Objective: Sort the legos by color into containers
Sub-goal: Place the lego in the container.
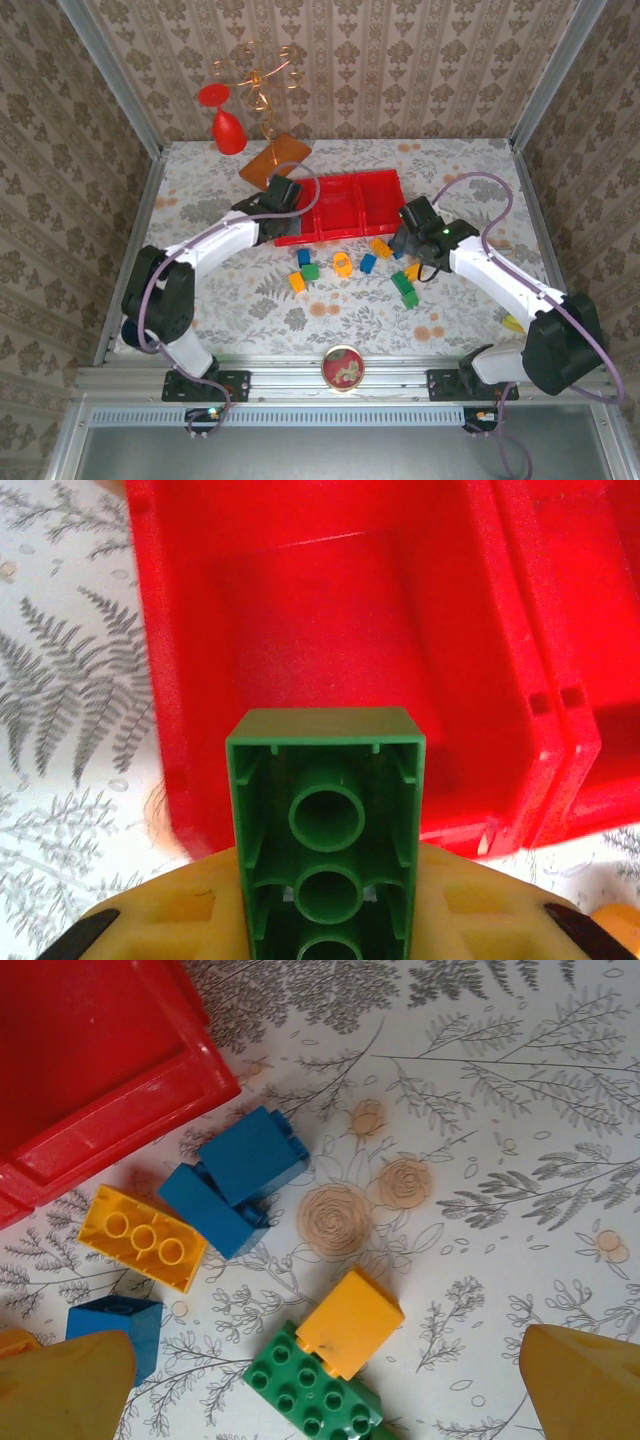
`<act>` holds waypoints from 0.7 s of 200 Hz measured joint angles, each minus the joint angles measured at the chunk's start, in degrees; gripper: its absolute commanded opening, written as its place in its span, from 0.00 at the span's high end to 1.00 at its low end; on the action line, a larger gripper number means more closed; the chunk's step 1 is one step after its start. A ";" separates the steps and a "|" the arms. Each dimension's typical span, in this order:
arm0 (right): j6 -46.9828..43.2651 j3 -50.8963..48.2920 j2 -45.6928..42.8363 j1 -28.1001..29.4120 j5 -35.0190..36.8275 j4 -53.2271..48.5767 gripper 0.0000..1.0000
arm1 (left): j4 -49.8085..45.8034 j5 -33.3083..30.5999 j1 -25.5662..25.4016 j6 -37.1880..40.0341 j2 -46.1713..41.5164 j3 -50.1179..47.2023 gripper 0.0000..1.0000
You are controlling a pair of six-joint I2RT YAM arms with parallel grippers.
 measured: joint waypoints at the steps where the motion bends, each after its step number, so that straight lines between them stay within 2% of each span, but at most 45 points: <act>1: 0.00 0.02 0.04 0.04 0.00 0.00 0.00 | 0.00 0.02 0.00 0.02 0.11 0.13 0.77; 64: -0.02 1.49 1.46 3.74 1.36 -0.17 0.00 | 0.17 0.63 0.70 1.01 6.36 4.66 0.72; 140: 0.20 1.51 1.46 7.32 2.03 -0.37 0.00 | 0.26 0.00 1.01 0.42 6.99 4.70 0.55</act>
